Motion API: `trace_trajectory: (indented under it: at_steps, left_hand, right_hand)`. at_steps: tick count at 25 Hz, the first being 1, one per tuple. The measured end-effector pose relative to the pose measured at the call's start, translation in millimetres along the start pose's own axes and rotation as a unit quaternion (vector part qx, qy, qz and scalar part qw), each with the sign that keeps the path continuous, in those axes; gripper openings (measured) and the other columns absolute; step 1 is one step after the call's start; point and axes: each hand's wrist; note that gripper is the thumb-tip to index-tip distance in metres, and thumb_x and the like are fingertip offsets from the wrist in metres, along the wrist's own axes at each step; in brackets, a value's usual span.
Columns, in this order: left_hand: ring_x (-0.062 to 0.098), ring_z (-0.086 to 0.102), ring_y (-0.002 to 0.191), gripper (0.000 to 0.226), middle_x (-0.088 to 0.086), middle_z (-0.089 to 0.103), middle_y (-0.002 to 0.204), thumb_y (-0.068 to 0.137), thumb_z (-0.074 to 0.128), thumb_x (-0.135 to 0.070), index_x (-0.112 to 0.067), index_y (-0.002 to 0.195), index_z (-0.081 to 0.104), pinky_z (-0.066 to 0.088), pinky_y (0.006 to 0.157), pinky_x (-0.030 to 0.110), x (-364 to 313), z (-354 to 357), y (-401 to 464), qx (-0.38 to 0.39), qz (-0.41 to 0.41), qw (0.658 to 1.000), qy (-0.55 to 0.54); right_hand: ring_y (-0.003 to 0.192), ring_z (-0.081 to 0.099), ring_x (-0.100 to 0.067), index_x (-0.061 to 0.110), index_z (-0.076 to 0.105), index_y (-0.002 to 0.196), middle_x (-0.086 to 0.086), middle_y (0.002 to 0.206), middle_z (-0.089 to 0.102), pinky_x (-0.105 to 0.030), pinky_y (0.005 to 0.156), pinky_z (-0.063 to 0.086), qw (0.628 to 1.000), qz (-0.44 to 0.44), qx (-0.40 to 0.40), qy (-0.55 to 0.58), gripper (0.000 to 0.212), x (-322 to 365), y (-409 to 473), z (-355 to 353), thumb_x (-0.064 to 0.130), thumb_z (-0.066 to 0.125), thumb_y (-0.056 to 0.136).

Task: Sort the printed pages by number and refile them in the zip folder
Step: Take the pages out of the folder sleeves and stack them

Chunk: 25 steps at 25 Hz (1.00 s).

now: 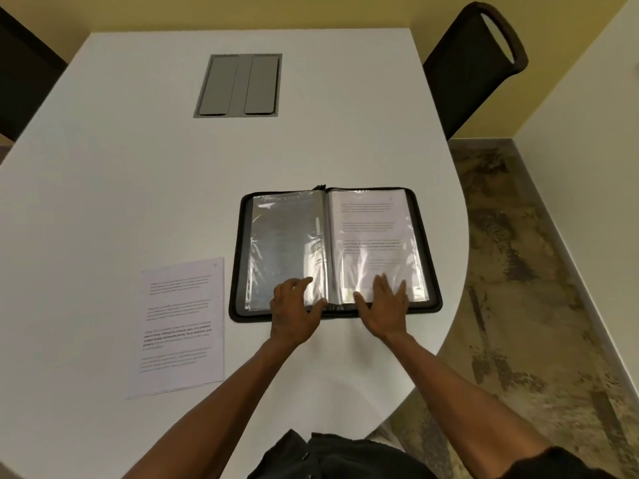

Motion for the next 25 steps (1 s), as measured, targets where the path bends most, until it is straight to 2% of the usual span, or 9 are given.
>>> trace_trajectory:
  at_steps: [4,7,10,12,14,16,19,21,25]
  left_hand:
    - [0.020,0.059,0.115,0.069,0.001,0.060,0.127,0.085,0.065,-0.061,-0.022,0.140,0.052,0.050,0.097,0.039,-47,3,25,0.007,-0.063,0.993,-0.101]
    - [0.015,0.061,0.103,0.081,-0.008,0.059,0.114,0.076,0.072,-0.065,-0.027,0.143,0.046,0.053,0.091,0.036,-69,-5,44,-0.009,-0.106,0.989,-0.107]
    - [0.016,0.064,0.095,0.056,-0.008,0.064,0.099,0.081,0.077,-0.037,-0.023,0.132,0.058,0.048,0.080,0.029,-62,-14,53,-0.066,-0.140,0.986,-0.068]
    - [0.020,0.066,0.089,0.034,-0.002,0.068,0.094,0.085,0.067,-0.018,-0.018,0.119,0.067,0.045,0.075,0.027,-47,-22,55,-0.122,-0.178,0.975,-0.060]
    - [0.025,0.067,0.089,0.030,0.005,0.071,0.097,0.084,0.060,-0.012,-0.018,0.112,0.070,0.052,0.077,0.031,-24,-30,58,-0.146,-0.229,0.959,-0.079]
    - [0.029,0.067,0.090,0.032,0.009,0.071,0.100,0.081,0.058,-0.013,-0.022,0.110,0.069,0.055,0.080,0.035,-2,-36,59,-0.162,-0.271,0.945,-0.092]
    - [0.032,0.065,0.091,0.037,0.015,0.069,0.110,0.086,0.054,-0.009,-0.018,0.119,0.067,0.055,0.081,0.036,20,-41,56,-0.174,-0.297,0.935,-0.087]
    - [0.035,0.063,0.103,0.041,0.016,0.066,0.119,0.089,0.054,-0.009,-0.017,0.129,0.062,0.054,0.091,0.042,30,-42,57,-0.178,-0.303,0.933,-0.078]
    - [0.037,0.059,0.115,0.067,0.015,0.061,0.128,0.087,0.062,-0.006,-0.020,0.149,0.040,0.050,0.097,0.043,43,-38,63,-0.159,-0.290,0.940,-0.086]
  right_hand:
    - [0.154,-0.005,-0.035,0.016,0.012,0.160,-0.006,0.168,0.004,-0.053,0.124,0.008,0.978,-0.207,0.005,-0.032,0.081,31,-21,0,0.056,0.045,0.098]
    - [0.154,-0.001,-0.035,0.020,0.029,0.156,-0.010,0.166,0.016,-0.057,0.123,0.008,0.936,-0.337,0.023,-0.097,0.072,50,-34,2,0.051,0.052,0.096]
    - [0.152,0.011,-0.037,0.020,0.042,0.149,-0.009,0.160,0.034,-0.055,0.123,0.011,0.871,-0.468,0.055,-0.135,0.066,58,-31,3,0.046,0.060,0.091]
    - [0.146,0.034,-0.030,0.020,0.057,0.139,-0.004,0.151,0.049,-0.046,0.119,0.025,0.841,-0.523,0.109,-0.092,0.052,56,-28,-2,0.040,0.063,0.091]
    - [0.124,0.059,-0.019,0.022,0.070,0.123,0.001,0.133,0.065,-0.036,0.107,0.044,0.872,-0.477,0.108,0.014,0.036,42,-27,-7,0.037,0.063,0.091]
    - [0.108,0.067,-0.021,0.019,0.072,0.117,-0.001,0.116,0.072,-0.034,0.096,0.051,0.933,-0.337,0.025,0.124,0.031,16,-14,-10,0.033,0.065,0.090]
    - [0.122,0.055,-0.029,0.012,0.058,0.133,-0.011,0.129,0.060,-0.036,0.102,0.044,0.988,-0.071,-0.048,0.130,0.046,-32,21,-23,0.028,0.066,0.091]
    - [0.131,0.045,-0.031,0.011,0.048,0.142,-0.014,0.140,0.048,-0.040,0.107,0.040,0.995,0.045,-0.038,0.085,0.057,-59,39,-36,0.033,0.064,0.092]
    - [0.128,0.045,-0.031,0.011,0.043,0.142,-0.013,0.141,0.044,-0.044,0.104,0.044,0.990,0.116,-0.067,0.052,0.065,-78,54,-42,0.041,0.068,0.089]
Point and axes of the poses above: each hand's wrist, its own y-axis towards the middle knuckle, its own z-axis out of the palm, x = y × z
